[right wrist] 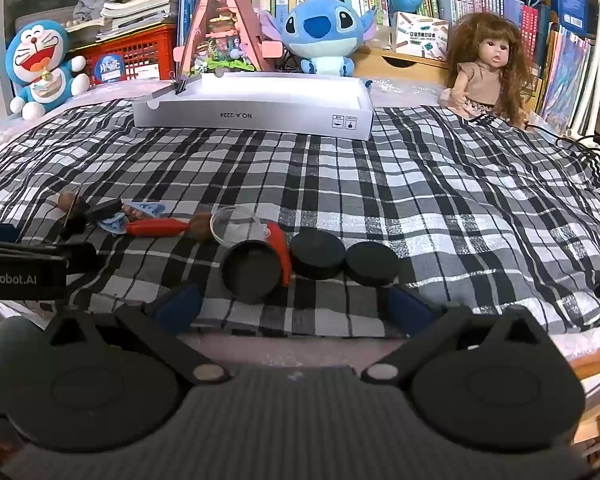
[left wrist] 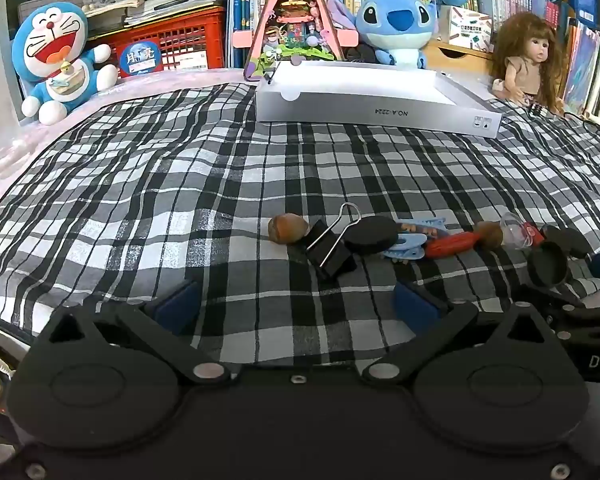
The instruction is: Organize rigid objects
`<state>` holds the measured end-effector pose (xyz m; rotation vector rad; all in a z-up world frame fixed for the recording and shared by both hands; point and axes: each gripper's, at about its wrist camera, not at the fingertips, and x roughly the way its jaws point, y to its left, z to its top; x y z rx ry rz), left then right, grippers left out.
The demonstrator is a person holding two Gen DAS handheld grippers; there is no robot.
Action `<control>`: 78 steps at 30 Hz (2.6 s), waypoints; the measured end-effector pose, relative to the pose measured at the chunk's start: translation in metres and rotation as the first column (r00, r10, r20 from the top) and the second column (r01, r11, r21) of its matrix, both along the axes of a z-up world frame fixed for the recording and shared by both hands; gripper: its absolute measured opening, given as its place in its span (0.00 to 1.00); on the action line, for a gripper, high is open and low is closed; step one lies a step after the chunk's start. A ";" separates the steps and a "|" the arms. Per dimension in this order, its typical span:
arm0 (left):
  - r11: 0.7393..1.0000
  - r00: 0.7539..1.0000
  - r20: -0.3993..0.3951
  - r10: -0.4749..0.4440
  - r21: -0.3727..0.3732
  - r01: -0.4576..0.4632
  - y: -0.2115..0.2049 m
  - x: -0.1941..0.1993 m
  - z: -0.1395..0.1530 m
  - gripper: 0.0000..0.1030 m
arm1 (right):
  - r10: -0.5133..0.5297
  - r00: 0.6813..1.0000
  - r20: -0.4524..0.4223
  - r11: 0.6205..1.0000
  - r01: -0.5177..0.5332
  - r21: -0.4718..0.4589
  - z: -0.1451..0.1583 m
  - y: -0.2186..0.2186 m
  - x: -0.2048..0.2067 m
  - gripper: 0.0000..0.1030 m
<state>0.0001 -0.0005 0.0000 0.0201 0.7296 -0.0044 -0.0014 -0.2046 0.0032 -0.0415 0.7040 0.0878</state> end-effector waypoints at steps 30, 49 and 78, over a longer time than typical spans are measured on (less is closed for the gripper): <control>1.000 1.000 -0.011 -0.008 -0.007 0.008 -0.001 0.001 -0.002 1.00 | -0.002 1.000 -0.005 1.000 0.002 -0.003 0.000 0.002 0.000 1.00; 1.000 1.000 -0.012 -0.008 -0.006 0.008 -0.001 0.002 -0.001 1.00 | -0.002 1.000 -0.005 1.000 0.002 -0.004 0.000 0.002 0.001 1.00; 1.000 1.000 -0.012 -0.009 -0.006 0.008 -0.001 0.002 0.000 1.00 | -0.002 1.000 -0.004 1.000 0.002 -0.006 -0.001 0.001 0.000 1.00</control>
